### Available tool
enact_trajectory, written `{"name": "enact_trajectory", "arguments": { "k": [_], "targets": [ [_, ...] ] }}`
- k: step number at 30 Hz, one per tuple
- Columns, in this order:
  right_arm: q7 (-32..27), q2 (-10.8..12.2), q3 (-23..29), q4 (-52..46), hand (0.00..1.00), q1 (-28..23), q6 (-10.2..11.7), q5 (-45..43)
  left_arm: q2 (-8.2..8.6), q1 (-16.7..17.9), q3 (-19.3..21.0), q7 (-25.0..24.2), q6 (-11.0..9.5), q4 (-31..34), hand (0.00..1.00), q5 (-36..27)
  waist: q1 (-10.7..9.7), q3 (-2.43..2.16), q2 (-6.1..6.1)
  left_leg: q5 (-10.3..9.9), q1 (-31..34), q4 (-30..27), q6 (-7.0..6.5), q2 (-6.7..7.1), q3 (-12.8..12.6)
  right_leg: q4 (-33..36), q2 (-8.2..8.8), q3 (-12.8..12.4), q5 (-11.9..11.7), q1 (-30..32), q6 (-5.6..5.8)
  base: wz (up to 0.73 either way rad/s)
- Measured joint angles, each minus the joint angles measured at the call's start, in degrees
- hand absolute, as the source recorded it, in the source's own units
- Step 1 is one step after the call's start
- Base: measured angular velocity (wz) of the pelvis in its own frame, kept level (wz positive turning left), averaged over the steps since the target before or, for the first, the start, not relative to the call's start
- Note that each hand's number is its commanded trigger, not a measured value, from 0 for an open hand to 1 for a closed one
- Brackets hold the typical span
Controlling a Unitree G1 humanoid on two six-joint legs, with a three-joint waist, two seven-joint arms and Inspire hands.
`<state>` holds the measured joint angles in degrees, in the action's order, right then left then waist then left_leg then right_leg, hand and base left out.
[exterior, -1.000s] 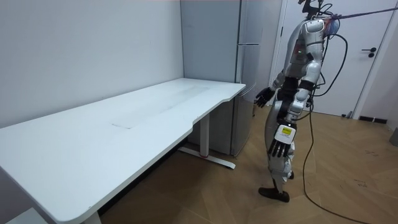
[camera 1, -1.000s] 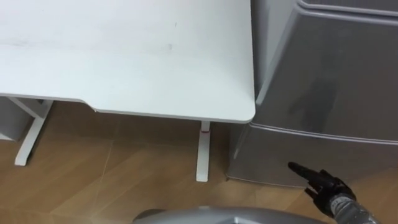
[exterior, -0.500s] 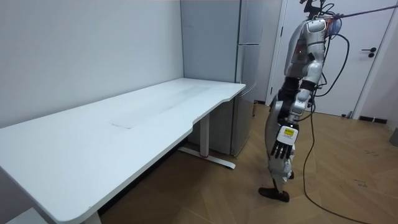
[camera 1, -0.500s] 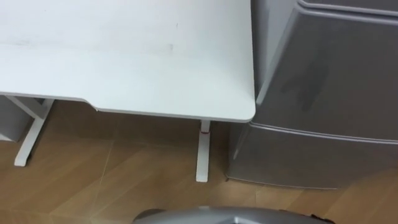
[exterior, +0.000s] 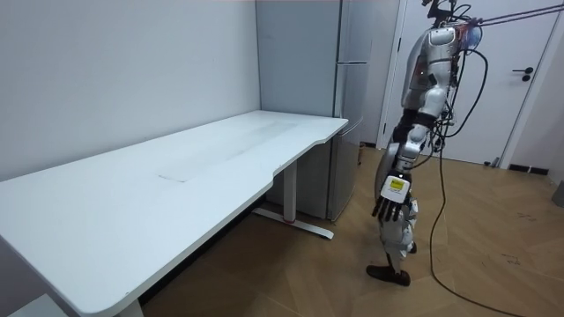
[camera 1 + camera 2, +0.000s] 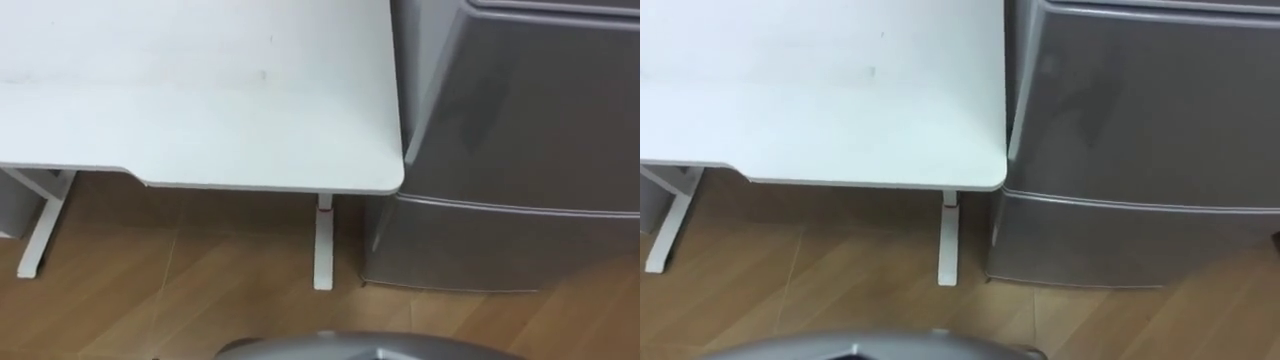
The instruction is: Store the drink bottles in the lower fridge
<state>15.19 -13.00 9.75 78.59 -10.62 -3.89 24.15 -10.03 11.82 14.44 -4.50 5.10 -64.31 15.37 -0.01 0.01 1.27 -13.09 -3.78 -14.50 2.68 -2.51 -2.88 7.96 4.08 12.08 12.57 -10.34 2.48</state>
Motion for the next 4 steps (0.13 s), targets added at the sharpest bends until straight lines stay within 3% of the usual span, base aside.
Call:
{"name": "enact_trajectory", "arguments": {
  "k": [4],
  "targets": [
    [0.73,0.0,-0.03,-0.16,0.0,0.0,-0.01,-2.92,0.02,-0.85,-0.12,0.55,-0.38,0.12,0.0,-0.06,-0.47,-0.11,0.3,0.01,0.02,0.52,-0.02,-0.08,-1.07,0.8,0.06,-1.1,-0.01,1.11,0.01,-0.12]
  ]
}}
